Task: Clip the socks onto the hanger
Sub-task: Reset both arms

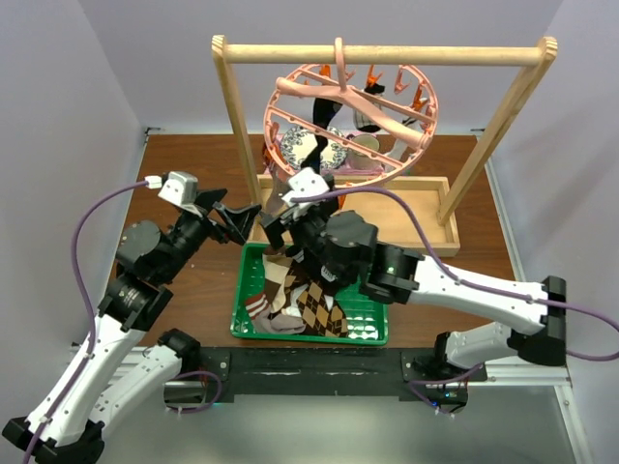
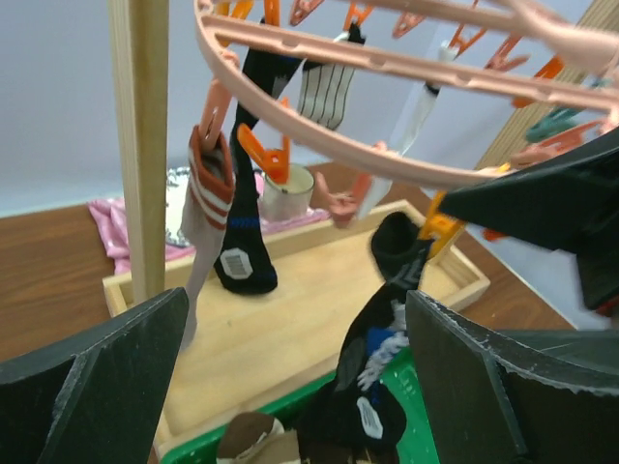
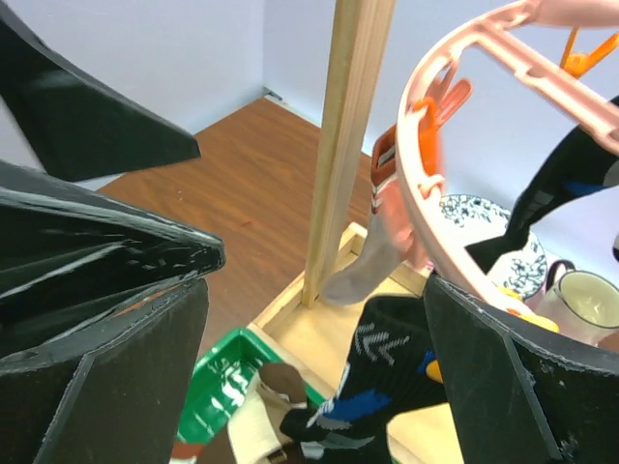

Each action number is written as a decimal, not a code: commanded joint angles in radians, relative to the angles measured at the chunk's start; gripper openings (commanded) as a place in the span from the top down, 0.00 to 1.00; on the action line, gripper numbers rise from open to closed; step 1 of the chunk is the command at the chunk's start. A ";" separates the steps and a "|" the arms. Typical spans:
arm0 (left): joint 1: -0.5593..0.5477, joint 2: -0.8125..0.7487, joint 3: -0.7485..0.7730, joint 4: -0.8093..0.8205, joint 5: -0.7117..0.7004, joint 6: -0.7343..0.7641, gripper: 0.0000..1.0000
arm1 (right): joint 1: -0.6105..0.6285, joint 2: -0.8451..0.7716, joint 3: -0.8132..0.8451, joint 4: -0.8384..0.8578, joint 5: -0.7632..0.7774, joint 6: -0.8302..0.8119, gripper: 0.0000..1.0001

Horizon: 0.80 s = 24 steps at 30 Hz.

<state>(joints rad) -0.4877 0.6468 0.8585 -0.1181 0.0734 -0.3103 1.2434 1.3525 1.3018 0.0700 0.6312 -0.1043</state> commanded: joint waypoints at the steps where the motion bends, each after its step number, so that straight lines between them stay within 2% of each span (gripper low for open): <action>1: -0.009 -0.002 -0.042 -0.045 0.031 0.022 0.00 | 0.001 -0.130 -0.018 -0.066 -0.044 0.060 0.01; 7: -0.008 -0.003 -0.076 -0.048 0.011 0.040 0.00 | 0.021 -0.200 0.044 -0.387 -0.171 0.146 0.01; 11: -0.008 0.008 -0.075 -0.037 0.061 0.040 0.00 | 0.027 -0.269 0.025 -0.473 -0.257 0.189 0.01; 15: -0.008 0.028 -0.058 -0.054 0.081 0.101 0.00 | 0.027 -0.309 -0.007 -0.593 -0.334 0.222 0.01; 18: -0.008 0.042 -0.050 -0.063 0.078 0.149 0.00 | 0.027 -0.328 -0.091 -0.624 -0.329 0.261 0.01; 21: -0.008 0.053 -0.050 -0.069 0.069 0.180 0.00 | 0.027 -0.378 -0.231 -0.566 -0.312 0.304 0.01; 24: -0.008 0.071 -0.038 -0.092 0.086 0.194 0.00 | 0.027 -0.409 -0.339 -0.533 -0.233 0.347 0.01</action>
<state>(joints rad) -0.4923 0.7029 0.7849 -0.2031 0.1318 -0.1787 1.2663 0.9695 1.0817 -0.4614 0.3450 0.1658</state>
